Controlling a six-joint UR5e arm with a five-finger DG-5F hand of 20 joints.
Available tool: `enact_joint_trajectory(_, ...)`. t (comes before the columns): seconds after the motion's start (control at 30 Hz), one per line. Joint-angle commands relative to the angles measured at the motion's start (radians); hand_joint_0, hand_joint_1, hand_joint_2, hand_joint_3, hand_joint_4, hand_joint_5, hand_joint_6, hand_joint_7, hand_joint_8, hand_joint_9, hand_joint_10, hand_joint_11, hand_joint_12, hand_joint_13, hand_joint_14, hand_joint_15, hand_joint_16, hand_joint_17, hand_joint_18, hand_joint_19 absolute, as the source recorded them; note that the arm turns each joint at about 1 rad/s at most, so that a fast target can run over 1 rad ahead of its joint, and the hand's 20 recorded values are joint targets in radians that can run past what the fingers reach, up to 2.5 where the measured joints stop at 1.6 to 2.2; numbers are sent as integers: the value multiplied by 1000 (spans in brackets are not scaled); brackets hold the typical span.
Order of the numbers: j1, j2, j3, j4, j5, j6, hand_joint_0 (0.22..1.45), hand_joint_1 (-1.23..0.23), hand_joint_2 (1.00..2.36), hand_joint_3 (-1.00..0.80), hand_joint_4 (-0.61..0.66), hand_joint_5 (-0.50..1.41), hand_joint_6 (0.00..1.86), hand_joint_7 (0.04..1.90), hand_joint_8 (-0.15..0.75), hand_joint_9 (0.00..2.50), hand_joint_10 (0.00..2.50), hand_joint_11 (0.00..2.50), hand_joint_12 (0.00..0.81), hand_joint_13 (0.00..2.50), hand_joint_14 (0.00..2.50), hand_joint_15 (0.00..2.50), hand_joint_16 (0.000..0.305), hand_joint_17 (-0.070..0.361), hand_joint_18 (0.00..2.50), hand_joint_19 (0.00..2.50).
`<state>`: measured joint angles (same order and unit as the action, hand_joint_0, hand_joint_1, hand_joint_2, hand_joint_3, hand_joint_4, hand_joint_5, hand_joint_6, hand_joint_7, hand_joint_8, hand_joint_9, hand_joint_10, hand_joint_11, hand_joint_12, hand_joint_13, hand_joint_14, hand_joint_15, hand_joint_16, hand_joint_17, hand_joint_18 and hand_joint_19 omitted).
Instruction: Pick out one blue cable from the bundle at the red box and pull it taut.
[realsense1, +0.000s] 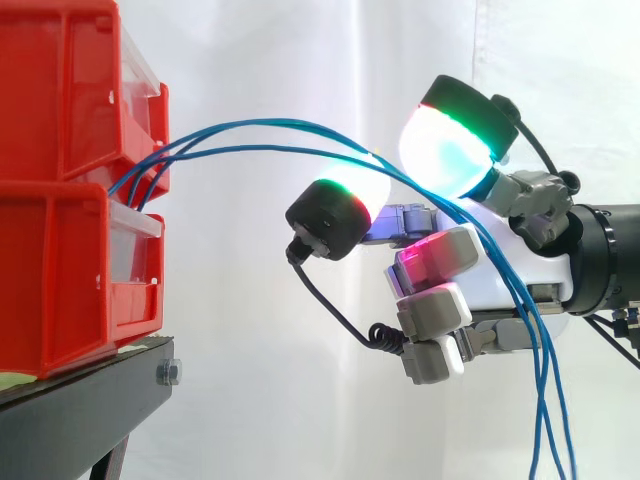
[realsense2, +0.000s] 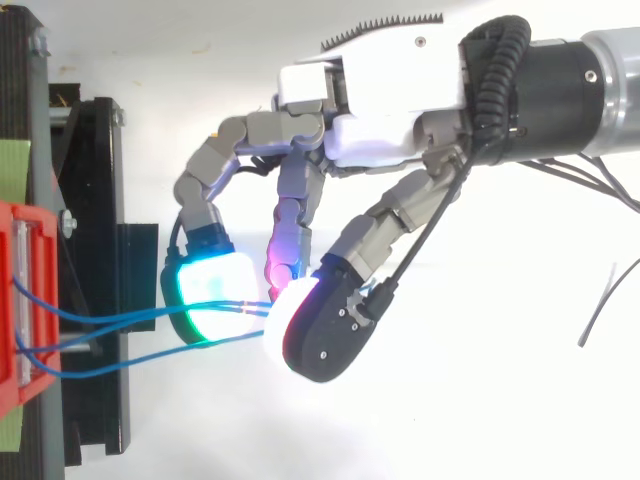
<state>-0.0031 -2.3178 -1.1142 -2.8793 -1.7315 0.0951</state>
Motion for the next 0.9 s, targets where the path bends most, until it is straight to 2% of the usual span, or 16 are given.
enact_joint_trajectory(0.0, 0, 0, 1, -1, -2, 0, 617, -795, 1000, -500, -53, -73, 931, 908, 251, 1389, 24, 696, 333, 1167, 26, 645, 40, 91, 980, 668)
enact_joint_trajectory(0.1, 0, 0, -1, -1, -2, 0, 643, -823, 1000, -500, -40, -75, 928, 895, 259, 1378, 26, 701, 332, 1164, 27, 648, 40, 91, 980, 671)
enact_joint_trajectory(0.27, 0, 0, -1, -6, -8, 0, 709, -894, 1008, -402, -100, -84, 931, 964, 262, 1347, 26, 698, 336, 1158, 26, 641, 41, 92, 980, 662)
enact_joint_trajectory(0.33, -1, 0, -1, -5, -8, 0, 749, -918, 1006, -437, -173, -89, 940, 1002, 256, 1336, 26, 714, 333, 1157, 24, 641, 40, 91, 982, 654)
enact_joint_trajectory(0.43, -1, 0, -1, -3, -10, 0, 767, -935, 1000, -500, -203, -93, 945, 1001, 249, 1324, 23, 701, 332, 1159, 24, 645, 40, 90, 984, 651)
enact_joint_trajectory(0.5, -1, 0, -1, -6, -8, 0, 751, -940, 1000, -500, -197, -94, 948, 969, 250, 1325, 25, 701, 330, 1159, 26, 645, 40, 90, 986, 651)
enact_joint_trajectory(0.6, -3, 0, -1, -6, -10, 0, 685, -924, 1000, -500, -121, -88, 940, 965, 247, 1342, 26, 701, 332, 1160, 27, 646, 40, 90, 984, 660)
enact_joint_trajectory(0.73, -3, 0, -1, -6, -10, 0, 600, -821, 1000, -500, -55, -80, 936, 854, 251, 1363, 25, 691, 331, 1162, 26, 653, 40, 91, 981, 675)
enact_joint_trajectory(0.87, -5, 0, 1, -3, -10, 0, 581, -743, 1000, -500, -39, -74, 919, 895, 254, 1381, 23, 677, 336, 1176, 24, 651, 41, 92, 987, 683)
